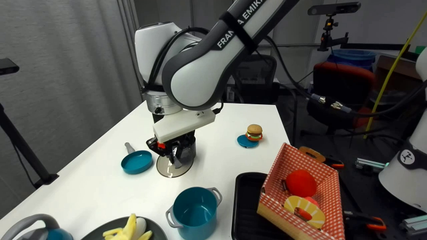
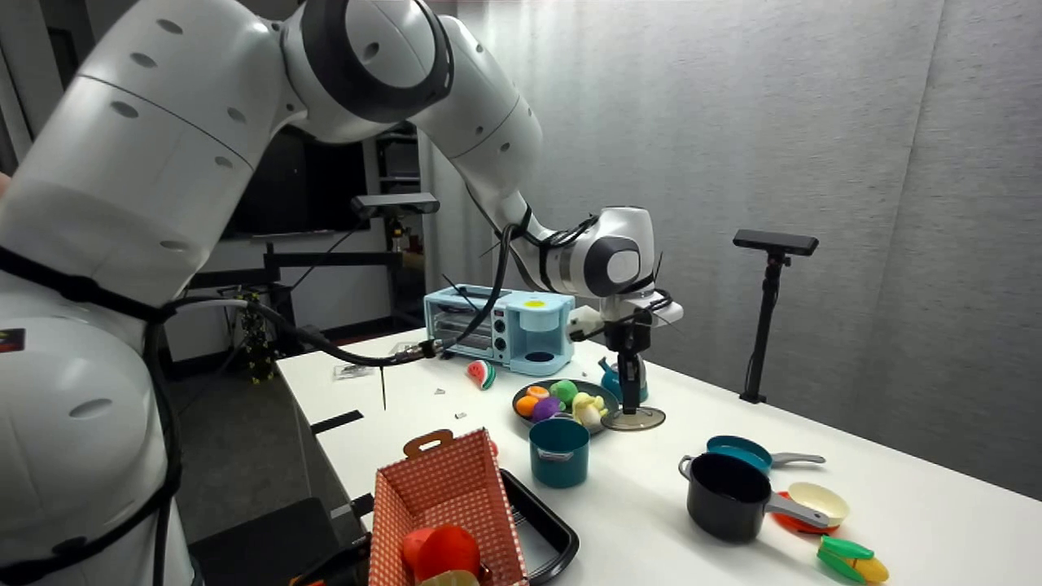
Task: Place the lid on top of the blue pot
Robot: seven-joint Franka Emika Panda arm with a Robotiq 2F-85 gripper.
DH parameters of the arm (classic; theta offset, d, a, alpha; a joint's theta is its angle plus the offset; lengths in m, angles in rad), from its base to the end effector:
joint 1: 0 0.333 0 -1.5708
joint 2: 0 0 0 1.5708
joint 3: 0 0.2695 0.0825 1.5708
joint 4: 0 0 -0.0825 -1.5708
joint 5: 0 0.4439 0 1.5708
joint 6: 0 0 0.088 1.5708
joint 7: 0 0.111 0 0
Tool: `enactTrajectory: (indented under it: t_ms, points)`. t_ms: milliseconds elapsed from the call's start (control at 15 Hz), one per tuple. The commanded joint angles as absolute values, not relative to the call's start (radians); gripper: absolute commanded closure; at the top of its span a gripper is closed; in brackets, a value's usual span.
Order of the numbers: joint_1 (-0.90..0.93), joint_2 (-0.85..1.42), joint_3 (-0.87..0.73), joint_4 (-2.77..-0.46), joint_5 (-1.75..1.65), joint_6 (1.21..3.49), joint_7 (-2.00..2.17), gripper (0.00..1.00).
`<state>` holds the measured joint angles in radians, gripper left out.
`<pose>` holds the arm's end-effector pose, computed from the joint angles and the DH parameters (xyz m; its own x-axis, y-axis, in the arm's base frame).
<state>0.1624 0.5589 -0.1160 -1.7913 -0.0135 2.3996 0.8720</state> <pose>0.6798 0.0327 0.1603 0.6965 -0.7122 0.0876 -0.7153 -0.6988 0.0061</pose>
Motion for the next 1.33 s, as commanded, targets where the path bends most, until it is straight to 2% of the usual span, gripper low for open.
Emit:
enactTrajectory:
  t_ms: [0,1267]
  points:
    - [0.17,0.529,-0.095,-1.804,-0.035,2.364,0.821,0.95]
    - [0.242,0.464,-0.044,-1.965,-0.034,2.373,0.753,0.95]
